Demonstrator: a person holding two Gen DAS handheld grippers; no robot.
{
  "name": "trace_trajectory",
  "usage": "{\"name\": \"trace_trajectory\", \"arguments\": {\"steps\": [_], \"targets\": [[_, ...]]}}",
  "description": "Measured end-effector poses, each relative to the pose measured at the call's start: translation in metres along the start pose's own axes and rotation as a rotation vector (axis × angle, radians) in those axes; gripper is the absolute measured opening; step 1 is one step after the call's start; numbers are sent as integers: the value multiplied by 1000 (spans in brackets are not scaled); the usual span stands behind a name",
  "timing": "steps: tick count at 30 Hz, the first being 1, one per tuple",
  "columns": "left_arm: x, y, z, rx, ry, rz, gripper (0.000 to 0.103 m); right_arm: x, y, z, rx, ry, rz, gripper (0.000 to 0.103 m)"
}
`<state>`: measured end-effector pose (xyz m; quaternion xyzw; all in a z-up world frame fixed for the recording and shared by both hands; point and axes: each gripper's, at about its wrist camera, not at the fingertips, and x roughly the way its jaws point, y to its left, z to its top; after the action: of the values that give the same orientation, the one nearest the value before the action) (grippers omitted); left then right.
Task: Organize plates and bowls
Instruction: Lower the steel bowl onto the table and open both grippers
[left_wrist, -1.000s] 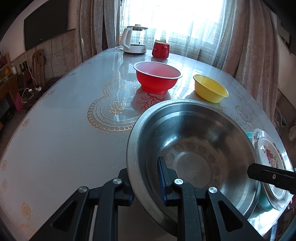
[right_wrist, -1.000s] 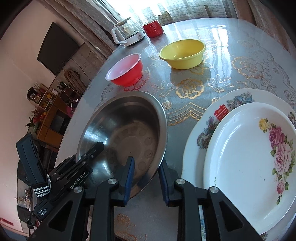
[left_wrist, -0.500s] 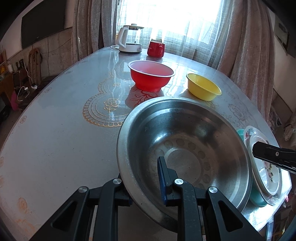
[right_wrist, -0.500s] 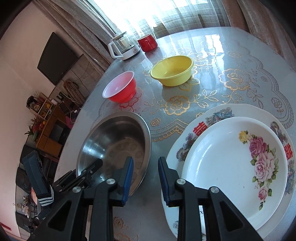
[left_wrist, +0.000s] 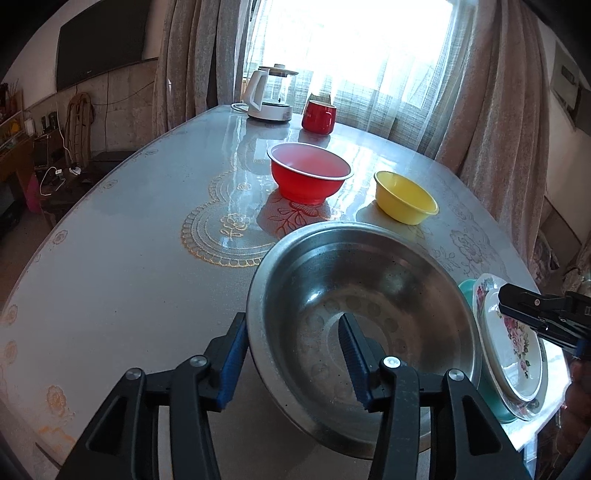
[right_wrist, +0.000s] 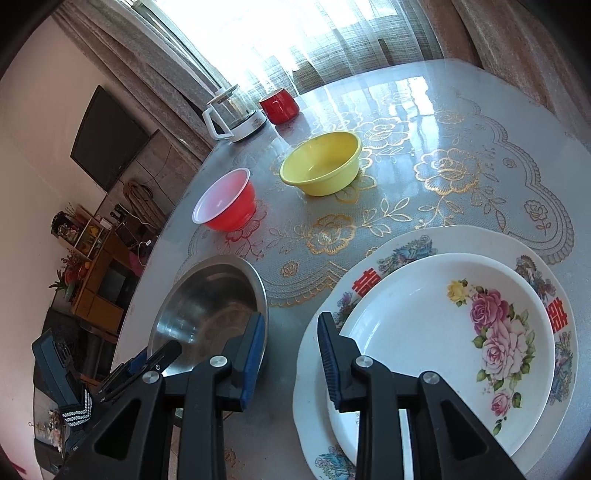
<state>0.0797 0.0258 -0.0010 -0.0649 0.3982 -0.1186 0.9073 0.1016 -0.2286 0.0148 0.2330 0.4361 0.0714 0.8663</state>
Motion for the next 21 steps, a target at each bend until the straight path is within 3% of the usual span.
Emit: {"name": "trace_trajectory", "arguments": {"steps": [8,21], "targets": [[-19,-10,23,0,-91,15,75,0,-12,23,-8,-14,-47,31],[3,-40,39,44,-34,40,81,23,-43,78,55,11,-156,36]]}}
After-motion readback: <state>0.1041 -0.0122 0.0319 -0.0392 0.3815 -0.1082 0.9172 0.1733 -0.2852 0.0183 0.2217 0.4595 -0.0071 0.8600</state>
